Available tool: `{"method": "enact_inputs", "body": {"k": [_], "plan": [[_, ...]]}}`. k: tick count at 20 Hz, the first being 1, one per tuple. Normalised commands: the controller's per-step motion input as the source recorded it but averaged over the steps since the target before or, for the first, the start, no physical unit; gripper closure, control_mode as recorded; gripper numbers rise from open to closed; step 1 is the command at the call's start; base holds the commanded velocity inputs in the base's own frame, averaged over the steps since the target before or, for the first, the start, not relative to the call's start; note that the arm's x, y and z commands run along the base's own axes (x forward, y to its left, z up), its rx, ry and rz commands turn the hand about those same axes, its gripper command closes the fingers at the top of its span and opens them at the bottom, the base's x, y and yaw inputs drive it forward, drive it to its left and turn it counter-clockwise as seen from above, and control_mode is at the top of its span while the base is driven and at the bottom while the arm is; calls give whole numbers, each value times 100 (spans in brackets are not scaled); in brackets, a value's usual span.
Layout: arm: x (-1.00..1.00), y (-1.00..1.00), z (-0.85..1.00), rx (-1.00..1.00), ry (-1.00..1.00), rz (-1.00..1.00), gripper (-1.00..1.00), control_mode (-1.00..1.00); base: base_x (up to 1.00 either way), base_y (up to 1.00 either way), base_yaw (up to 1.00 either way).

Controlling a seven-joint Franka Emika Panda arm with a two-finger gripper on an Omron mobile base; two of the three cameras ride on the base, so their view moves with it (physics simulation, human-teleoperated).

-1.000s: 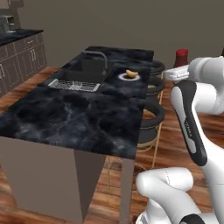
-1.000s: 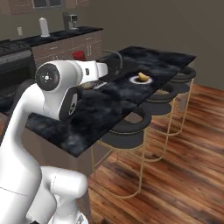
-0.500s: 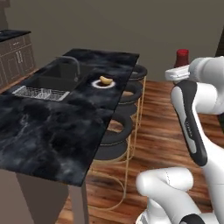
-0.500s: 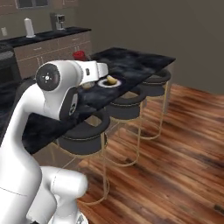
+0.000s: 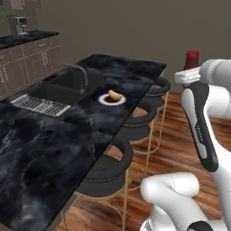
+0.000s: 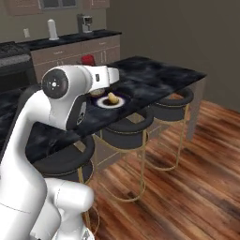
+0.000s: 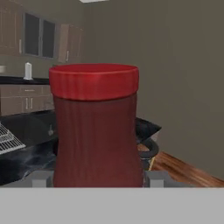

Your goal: Move the hot dog bun to the plate on the dining table and place the condiment next to that plate. Then navigate to the fridge and take the sausage and place it on the plate as well.

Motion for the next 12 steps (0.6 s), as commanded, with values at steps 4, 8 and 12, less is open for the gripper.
{"method": "enact_inputs", "body": {"k": [4,8,12], "plan": [[0,0,0,0,0,0,100,100,70,-77,38],[0,0,0,0,0,0,100,100,51,-92,34],[0,0,0,0,0,0,100,100,44,-90,37]]}}
